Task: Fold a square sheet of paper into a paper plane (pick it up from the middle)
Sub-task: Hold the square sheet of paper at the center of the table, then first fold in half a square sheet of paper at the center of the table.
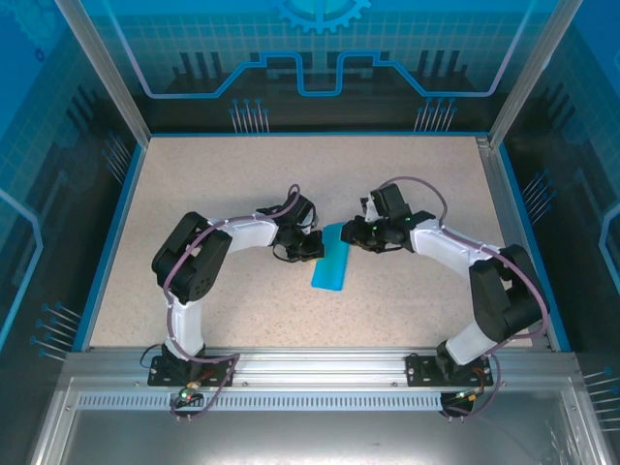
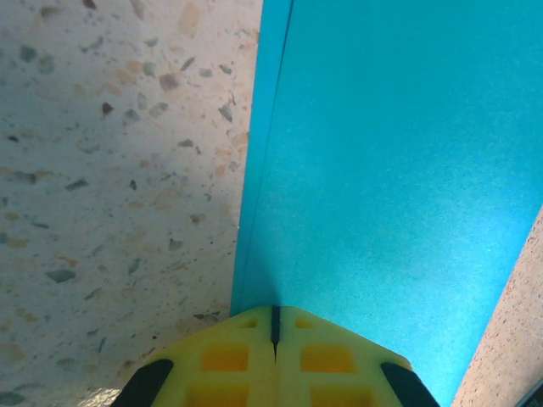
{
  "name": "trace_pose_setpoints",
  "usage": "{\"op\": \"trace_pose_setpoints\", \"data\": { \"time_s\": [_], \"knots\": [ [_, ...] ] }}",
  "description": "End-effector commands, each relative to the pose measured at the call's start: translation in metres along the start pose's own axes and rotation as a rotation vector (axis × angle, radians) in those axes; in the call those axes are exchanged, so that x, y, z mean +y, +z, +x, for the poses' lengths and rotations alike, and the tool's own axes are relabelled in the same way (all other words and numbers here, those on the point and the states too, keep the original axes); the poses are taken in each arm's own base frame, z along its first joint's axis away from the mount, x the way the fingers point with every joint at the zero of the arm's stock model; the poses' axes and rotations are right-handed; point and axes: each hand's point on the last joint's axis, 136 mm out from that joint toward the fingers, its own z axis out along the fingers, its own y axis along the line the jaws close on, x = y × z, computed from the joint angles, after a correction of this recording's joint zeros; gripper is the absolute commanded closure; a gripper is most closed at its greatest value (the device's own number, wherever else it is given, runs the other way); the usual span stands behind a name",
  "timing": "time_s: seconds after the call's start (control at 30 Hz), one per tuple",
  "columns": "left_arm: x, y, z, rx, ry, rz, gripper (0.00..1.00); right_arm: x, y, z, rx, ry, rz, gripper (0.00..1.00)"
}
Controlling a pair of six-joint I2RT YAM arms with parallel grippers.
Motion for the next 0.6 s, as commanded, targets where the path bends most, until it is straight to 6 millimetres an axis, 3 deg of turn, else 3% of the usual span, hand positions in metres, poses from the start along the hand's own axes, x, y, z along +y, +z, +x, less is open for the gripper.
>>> {"op": "trace_pose_setpoints", "data": {
  "time_s": [0.0, 0.2, 0.43, 0.57],
  "knots": [
    [0.022, 0.009, 0.015, 0.046, -0.004, -0.075, 1.00, 0.029, 0.016, 0.017, 0.064, -0.023, -0.168, 0.83],
    [0.012, 0.007, 0.016, 0.050, -0.001, -0.032, 1.00, 0.007, 0.032, 0.034, 0.110, 0.005, -0.104, 0.86],
    [-0.001, 0.002, 0.013, 0.037, 0.006, 0.001, 1.00, -0.021, 0.033, 0.042, 0.133, 0.024, 0.037, 0.84],
    [-0.005, -0.003, 0.012, 0.030, 0.012, 0.008, 1.00, -0.017, 0.028, 0.033, 0.114, 0.007, 0.052, 0.82]
  ]
}}
